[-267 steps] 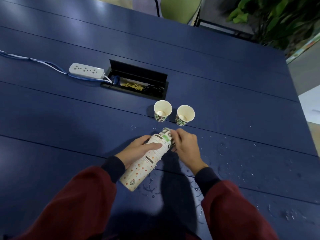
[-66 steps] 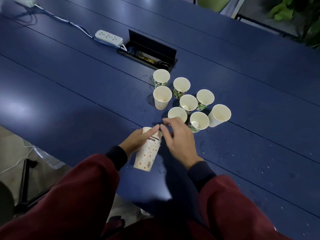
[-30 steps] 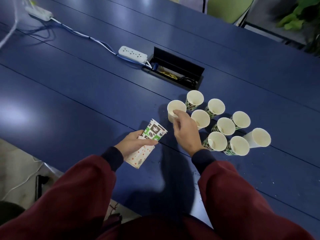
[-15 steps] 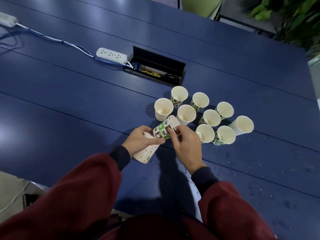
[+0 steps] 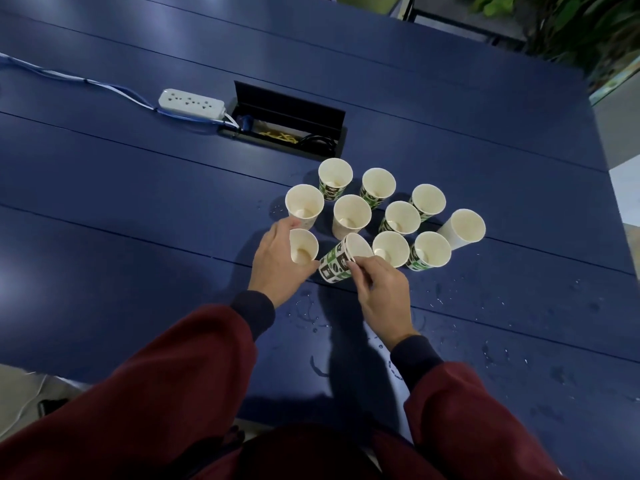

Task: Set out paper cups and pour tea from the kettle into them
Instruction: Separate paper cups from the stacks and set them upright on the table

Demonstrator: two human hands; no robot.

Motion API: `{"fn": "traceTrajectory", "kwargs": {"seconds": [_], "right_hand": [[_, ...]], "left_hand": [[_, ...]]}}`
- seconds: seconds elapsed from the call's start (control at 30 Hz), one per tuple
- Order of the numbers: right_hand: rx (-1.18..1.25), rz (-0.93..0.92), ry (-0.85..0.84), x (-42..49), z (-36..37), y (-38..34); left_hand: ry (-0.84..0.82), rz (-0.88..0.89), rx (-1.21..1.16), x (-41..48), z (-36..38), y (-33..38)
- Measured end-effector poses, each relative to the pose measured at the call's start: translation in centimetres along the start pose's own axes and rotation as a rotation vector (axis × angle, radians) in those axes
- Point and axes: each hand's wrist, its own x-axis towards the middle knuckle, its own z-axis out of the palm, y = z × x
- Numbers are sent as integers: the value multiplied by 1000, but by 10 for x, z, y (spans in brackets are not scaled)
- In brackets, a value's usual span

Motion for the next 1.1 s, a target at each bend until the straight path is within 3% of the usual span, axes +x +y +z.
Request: {"fn": "traceTrajectory", "kwargs": {"seconds": [0.13,0.2,0.3,0.4,0.53,0.7,0.83,0.9,1.1], "right_hand": [[71,57,2,0,-8,-1],[113,97,8,2,-12,-3],[181,150,4,3,-16,-11],[266,215,-39,0,-20,-24],[328,247,-76,-6,-27,-37],[328,286,-13,-18,-38,-27],[314,292,19,-30,-48,-14],[346,352,99,-30,-62,-3],[305,355,330,-30,-119,42]], "left_hand": [[130,146,271,-4,4,2],[184,293,261,-9,4,10],[-30,426,98,-16,10,23],[-232,379,65,-20,23,28],[-325,254,-5,-21,35,31],[-395,254,27,-26,49,38],[-392,189,31,-38,63,43],[-371,68,13,-45,67,36],[-162,-143,-87,-59,76,30]]}}
